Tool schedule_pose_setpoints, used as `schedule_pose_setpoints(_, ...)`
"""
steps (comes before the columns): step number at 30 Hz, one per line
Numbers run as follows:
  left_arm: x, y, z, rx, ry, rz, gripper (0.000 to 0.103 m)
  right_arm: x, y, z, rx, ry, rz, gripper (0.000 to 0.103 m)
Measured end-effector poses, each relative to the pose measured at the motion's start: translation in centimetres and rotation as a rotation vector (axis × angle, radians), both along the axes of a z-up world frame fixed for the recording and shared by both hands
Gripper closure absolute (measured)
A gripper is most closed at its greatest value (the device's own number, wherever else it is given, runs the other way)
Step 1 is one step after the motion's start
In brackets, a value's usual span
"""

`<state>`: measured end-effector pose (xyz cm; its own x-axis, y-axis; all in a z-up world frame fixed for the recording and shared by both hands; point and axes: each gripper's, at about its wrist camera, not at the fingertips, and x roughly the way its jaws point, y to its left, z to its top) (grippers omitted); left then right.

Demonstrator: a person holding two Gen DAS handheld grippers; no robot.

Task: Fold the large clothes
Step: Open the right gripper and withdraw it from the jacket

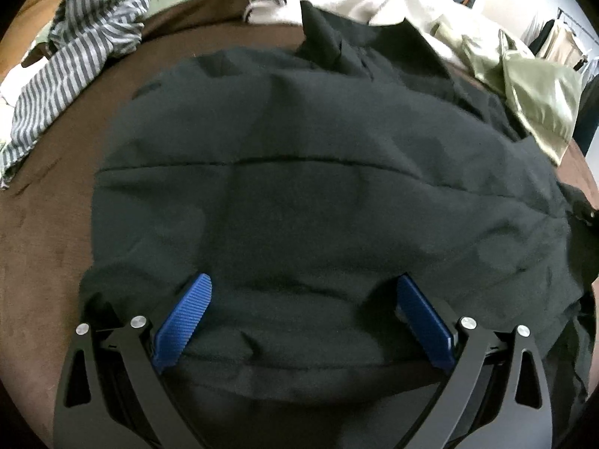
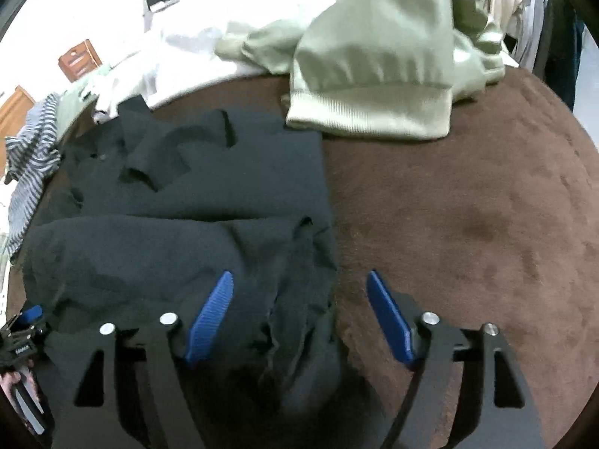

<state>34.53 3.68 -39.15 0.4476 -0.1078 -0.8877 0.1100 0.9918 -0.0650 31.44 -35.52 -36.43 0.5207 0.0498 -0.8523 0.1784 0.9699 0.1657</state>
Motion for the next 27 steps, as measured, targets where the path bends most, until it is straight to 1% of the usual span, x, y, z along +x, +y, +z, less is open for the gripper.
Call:
schedule_pose_setpoints(2, -0.6, 0.0, 1.2, 0.021, -0.023, 0.003, 0.006, -1.1, 0.0, 1.3, 0.009, -0.025, 0.021, 0.027)
schedule_pose_setpoints(4, -1.5, -0.3, 3.1, 0.045, -0.049, -0.02, 0.006, -2.4, 0.2, 2.7, -0.002, -0.043, 0.041, 0.023)
schedule_pose_setpoints(7, -3.2, -0.1, 6.0, 0.046, -0.082, -0.028, 0.006, -4.6, 0.4, 5.1, -0.005, -0.075, 0.071, 0.021)
schedule_pose_setpoints(9, -4.7, 0.3, 8.1, 0.047, -0.101, -0.017, 0.006, -5.8, 0.5, 6.5, 0.002, -0.084, 0.09, 0.021)
schedule_pose_setpoints(11, -6.4, 0.6, 9.7, 0.048, -0.101, -0.001, 0.006, -7.3, 0.7, 8.0, 0.011, -0.087, 0.107, 0.02)
schedule_pose_setpoints(12, -6.9, 0.6, 10.1, 0.048, -0.102, 0.003, 0.006, -8.1, 0.7, 8.8, 0.014, -0.095, 0.114, 0.02)
schedule_pose_setpoints(15, -10.3, 1.2, 12.1, 0.051, -0.113, 0.036, 0.006, -10.7, 0.8, 11.1, -0.001, -0.109, 0.124, 0.017)
schedule_pose_setpoints(18, -13.1, 1.6, 13.0, 0.036, -0.112, 0.06, 0.006, -13.2, 0.9, 12.2, 0.024, -0.096, 0.123, 0.017)
schedule_pose_setpoints(21, -16.4, 1.7, 13.3, 0.032, -0.109, 0.091, 0.006, -15.8, 1.1, 12.6, 0.021, -0.078, 0.136, 0.017)
schedule_pose_setpoints(22, -18.0, 2.0, 13.4, 0.022, -0.115, 0.112, 0.006, -16.6, 1.1, 12.5, 0.019, -0.071, 0.139, 0.017)
schedule_pose_setpoints(24, -19.8, 2.1, 13.1, 0.009, -0.114, 0.138, 0.006, -18.2, 1.0, 11.9, 0.016, -0.042, 0.137, 0.017)
schedule_pose_setpoints(27, -22.7, 2.4, 12.1, 0.016, -0.102, 0.163, 0.006, -21.2, 0.5, 10.2, 0.011, 0.012, 0.119, 0.017)
